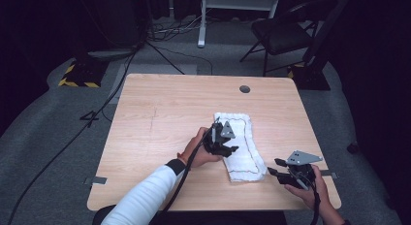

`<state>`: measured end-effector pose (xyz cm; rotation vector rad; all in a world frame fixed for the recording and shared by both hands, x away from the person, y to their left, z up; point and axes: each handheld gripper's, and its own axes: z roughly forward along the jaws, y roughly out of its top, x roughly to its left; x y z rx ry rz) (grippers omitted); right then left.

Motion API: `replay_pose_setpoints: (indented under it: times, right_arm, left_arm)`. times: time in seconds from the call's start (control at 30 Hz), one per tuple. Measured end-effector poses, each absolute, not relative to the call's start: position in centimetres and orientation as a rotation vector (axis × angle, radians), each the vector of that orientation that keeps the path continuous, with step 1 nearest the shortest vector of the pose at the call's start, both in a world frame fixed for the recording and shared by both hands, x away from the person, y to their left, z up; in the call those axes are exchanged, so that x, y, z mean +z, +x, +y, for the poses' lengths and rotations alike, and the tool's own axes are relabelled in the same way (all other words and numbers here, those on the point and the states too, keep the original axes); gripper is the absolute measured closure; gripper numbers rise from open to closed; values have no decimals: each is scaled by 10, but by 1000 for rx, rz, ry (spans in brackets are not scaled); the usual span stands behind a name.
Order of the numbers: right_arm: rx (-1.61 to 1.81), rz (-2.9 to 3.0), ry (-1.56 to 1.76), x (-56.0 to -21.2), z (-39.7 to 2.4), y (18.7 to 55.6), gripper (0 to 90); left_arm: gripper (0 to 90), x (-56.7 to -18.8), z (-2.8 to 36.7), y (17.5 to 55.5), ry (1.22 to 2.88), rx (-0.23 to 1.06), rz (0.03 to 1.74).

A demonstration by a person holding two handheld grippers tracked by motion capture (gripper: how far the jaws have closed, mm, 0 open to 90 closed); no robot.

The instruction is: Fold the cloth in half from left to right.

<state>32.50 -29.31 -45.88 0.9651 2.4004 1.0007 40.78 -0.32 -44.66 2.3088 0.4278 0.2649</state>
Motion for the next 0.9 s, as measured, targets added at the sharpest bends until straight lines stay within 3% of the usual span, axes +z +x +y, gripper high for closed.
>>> replay_pose_setpoints:
  times: [0.23, 0.57, 0.9]
  right_arm:
    - [975, 2413, 922, -464, -283, 337, 451]
    - [940, 2489, 898, -478, -277, 356, 408]
    - [946, 2589, 864, -483, -269, 346, 410]
  left_arm:
    - [326, -465, -3, 377, 2347, 194, 396]
    - [293, -484, -5, 369, 2416, 153, 402]
    - [300, -491, 15, 361, 2418, 130, 482]
